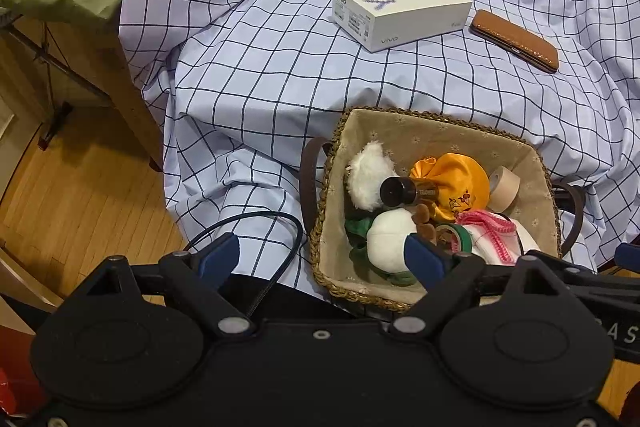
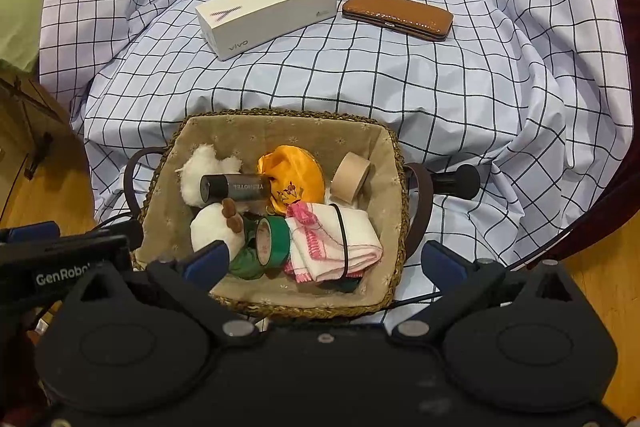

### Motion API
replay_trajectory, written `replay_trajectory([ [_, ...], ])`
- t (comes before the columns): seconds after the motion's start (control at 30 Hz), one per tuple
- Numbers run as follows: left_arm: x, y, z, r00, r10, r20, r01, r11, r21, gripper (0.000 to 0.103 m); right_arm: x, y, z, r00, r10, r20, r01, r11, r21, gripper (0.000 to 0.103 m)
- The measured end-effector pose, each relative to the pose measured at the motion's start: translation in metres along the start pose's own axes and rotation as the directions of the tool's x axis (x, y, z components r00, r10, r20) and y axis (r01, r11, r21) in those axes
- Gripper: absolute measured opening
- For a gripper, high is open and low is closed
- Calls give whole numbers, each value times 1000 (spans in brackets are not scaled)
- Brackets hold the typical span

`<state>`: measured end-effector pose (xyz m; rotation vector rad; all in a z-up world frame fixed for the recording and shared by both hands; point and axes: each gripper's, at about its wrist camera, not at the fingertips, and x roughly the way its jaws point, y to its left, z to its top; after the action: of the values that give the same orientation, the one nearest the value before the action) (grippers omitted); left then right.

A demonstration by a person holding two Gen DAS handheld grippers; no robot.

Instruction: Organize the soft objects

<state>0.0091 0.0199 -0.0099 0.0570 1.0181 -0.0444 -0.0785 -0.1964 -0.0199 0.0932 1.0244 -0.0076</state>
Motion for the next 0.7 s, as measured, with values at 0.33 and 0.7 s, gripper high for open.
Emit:
replay_trajectory([
  [0.33, -1, 2, 0, 1000, 1, 3, -1, 1000, -10, 87, -1, 1, -1, 1000, 0, 1, 0, 1000, -6, 103],
  [0.7, -1, 2, 0, 1000, 2, 4, -2, 1000, -14, 86, -1, 2, -2, 1000, 0, 1, 0, 1000, -7, 103],
])
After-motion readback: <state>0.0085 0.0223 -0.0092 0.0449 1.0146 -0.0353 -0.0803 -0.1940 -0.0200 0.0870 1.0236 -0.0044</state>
